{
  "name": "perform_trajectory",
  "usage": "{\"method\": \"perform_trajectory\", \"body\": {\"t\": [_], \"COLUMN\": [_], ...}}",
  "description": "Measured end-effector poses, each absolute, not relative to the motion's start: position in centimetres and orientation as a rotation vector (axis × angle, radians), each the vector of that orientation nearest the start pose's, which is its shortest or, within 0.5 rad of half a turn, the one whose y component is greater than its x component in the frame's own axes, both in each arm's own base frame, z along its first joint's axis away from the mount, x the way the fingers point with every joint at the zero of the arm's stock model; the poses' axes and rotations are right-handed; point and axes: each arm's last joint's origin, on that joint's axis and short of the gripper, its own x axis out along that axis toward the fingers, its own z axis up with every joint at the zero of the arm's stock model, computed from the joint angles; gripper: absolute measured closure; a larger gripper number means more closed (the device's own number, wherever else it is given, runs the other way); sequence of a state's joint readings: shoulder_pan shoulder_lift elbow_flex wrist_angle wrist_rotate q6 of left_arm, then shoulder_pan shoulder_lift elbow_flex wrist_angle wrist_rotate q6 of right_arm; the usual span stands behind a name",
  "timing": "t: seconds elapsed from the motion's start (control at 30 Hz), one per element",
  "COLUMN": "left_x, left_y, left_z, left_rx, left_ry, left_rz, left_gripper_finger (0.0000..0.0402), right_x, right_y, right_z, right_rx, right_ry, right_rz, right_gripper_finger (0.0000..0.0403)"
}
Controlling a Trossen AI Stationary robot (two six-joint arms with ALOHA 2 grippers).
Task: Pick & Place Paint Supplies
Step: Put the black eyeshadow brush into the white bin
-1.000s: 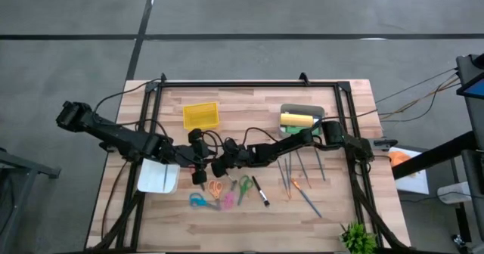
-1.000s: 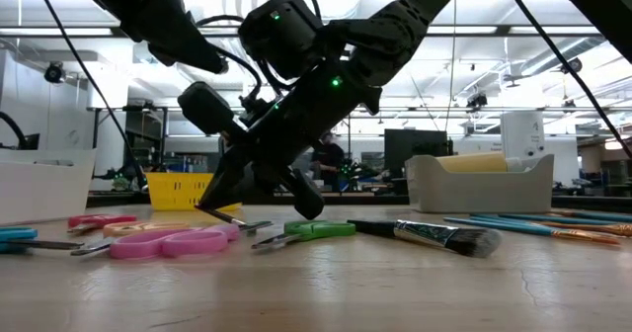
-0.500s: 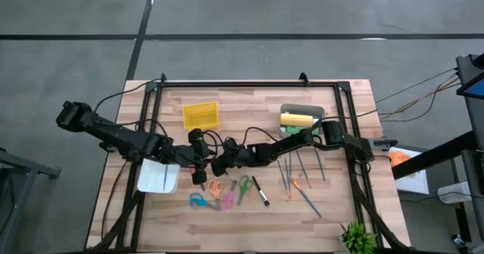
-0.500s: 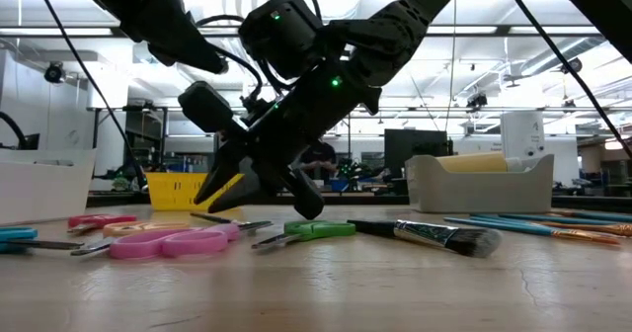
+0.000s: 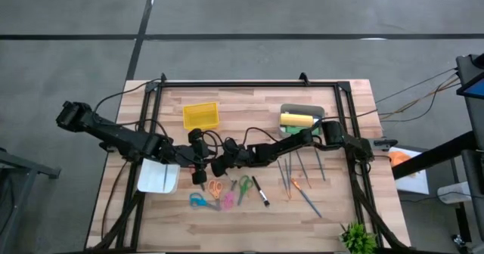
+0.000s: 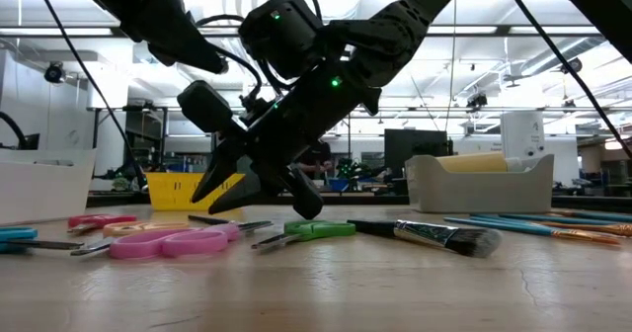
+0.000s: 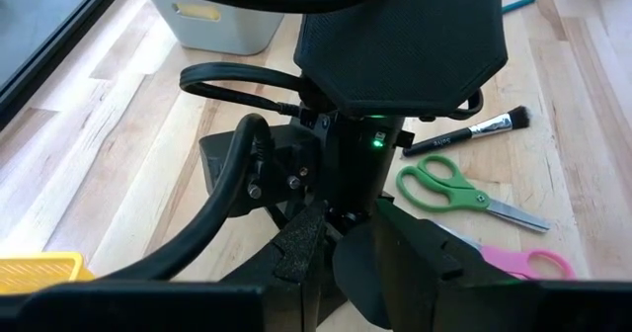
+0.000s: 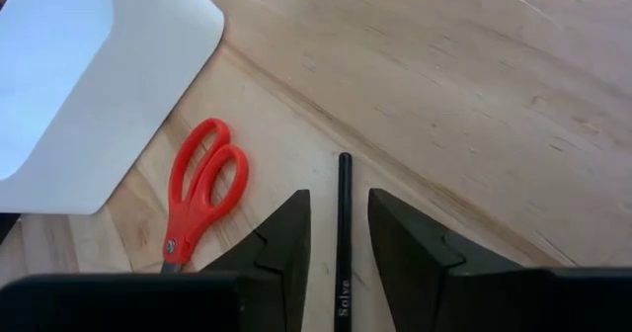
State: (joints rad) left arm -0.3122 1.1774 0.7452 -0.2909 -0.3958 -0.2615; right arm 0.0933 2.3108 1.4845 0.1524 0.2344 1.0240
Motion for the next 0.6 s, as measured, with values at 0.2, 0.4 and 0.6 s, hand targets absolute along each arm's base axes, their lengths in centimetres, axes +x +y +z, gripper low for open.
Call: {"method": "perform_trajectory", "body": {"t": [0.2, 0.4, 0.6], "left_x": [22.9, 22.9, 22.9], "left_y": [-6.2, -6.2, -6.2], "left_z": [23.7, 23.7, 23.7], "left_rx": [-0.001, -0.001, 0.0], "left_ry": [0.66, 0.66, 0.658], "left_rz": [0.167, 0.167, 0.172], "left_gripper_finger": [0.031, 0.031, 0.031], "right_x": [48.2, 48.1, 47.9], "right_y": [3.8, 3.8, 4.1], "right_z": [9.9, 10.2, 11.9], "right_rx": [0.872, 0.838, 0.752], "right_ry": [0.529, 0.533, 0.5], "right_rz": [-0.457, -0.439, -0.456], "right_gripper_finger": [0.03, 0.03, 0.0301]}}
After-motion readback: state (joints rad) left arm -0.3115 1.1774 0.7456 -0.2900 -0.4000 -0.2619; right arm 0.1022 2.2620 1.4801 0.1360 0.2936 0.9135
